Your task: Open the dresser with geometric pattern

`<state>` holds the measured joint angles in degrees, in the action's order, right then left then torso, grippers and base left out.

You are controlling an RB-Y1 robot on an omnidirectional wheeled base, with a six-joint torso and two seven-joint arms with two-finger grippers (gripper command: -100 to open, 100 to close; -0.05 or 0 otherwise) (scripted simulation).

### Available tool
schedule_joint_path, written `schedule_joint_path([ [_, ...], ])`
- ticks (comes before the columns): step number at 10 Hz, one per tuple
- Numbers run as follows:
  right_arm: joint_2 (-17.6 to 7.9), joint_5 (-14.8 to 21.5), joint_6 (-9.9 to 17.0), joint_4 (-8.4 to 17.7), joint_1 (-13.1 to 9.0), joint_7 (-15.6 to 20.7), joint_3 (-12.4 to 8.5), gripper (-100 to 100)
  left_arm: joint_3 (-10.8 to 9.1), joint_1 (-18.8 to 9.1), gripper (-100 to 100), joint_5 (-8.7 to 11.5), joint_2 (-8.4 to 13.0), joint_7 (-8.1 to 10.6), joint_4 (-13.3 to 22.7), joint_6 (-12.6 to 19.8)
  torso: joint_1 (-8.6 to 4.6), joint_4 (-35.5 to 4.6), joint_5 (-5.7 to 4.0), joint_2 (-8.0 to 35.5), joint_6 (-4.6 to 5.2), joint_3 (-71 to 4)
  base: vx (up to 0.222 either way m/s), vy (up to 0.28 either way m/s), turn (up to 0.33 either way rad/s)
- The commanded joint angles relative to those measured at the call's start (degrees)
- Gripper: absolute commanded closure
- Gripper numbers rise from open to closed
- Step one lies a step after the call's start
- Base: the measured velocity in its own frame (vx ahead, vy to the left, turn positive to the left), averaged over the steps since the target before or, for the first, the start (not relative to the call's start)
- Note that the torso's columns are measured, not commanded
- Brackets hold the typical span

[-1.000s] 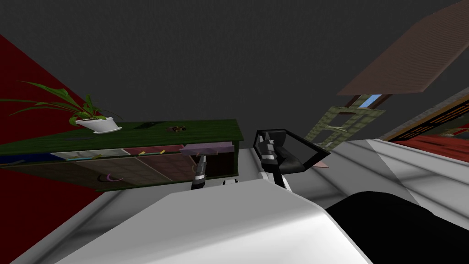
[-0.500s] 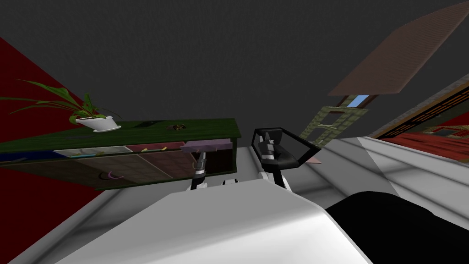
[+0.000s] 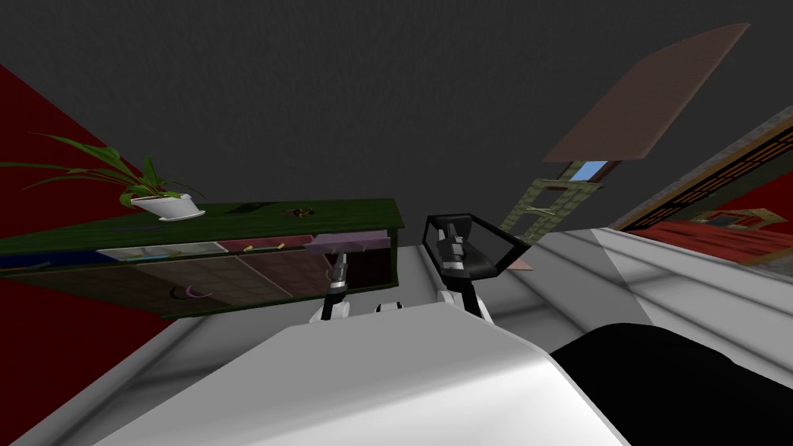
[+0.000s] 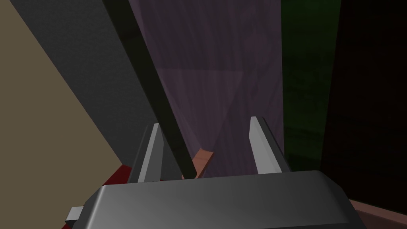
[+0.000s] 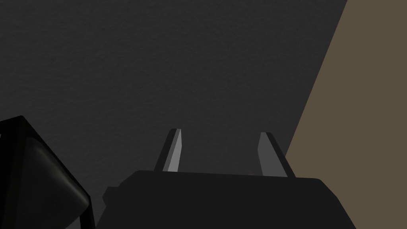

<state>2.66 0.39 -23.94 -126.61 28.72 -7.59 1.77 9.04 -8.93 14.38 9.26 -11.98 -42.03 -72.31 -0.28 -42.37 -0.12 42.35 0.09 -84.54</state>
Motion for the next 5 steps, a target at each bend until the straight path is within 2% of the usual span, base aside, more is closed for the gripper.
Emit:
schedule_joint_path([
  [1, 0.0, 0.0, 0.0, 0.0, -0.01, 0.0, 0.0, 0, 0.74, -3.81, 100, 2.53, 1.19, -0.59, 3.26, 0.08, 0.04, -0.06, -0.01, 0.19, -0.04, 0.11, -0.116, -0.016, -0.025],
  [2, 0.0, 0.0, 0.0, 0.0, 0.0, 0.0, 0.0, 0, 1.34, -5.41, 100, 4.8, 2.2, -1.08, 4.99, 0.12, 0.05, -0.13, -0.04, 0.18, -0.06, 0.11, -0.14, -0.023, -0.059],
  [3, 0.0, 0.0, 0.0, 0.0, -0.01, 0.0, 0.0, 0, 1.34, -6.81, 100, 4.8, 2.2, -1.08, 6.07, 0.12, 0.05, -0.17, -0.06, 0.27, -0.1, 0.14, -0.123, -0.02, -0.033],
  [4, 0.0, 0.0, 0.0, 0.0, 0.0, 0.0, 0.0, 0, 1.26, -5.92, 100, 4.54, 2.03, -0.86, 5.85, 0.54, 0.05, -0.31, -0.12, 0.28, -0.13, 0.16, -0.04, -0.006, -0.003],
  [5, 0.0, 0.0, 0.0, 0.0, 0.01, 0.0, 0.0, 0, 0.71, -7.55, -100, 4.53, 2.43, -0.54, 5.63, 2.9, 0.06, -0.23, -0.1, 0.14, -0.12, 0.08, -0.051, -0.003, 0.032],
])
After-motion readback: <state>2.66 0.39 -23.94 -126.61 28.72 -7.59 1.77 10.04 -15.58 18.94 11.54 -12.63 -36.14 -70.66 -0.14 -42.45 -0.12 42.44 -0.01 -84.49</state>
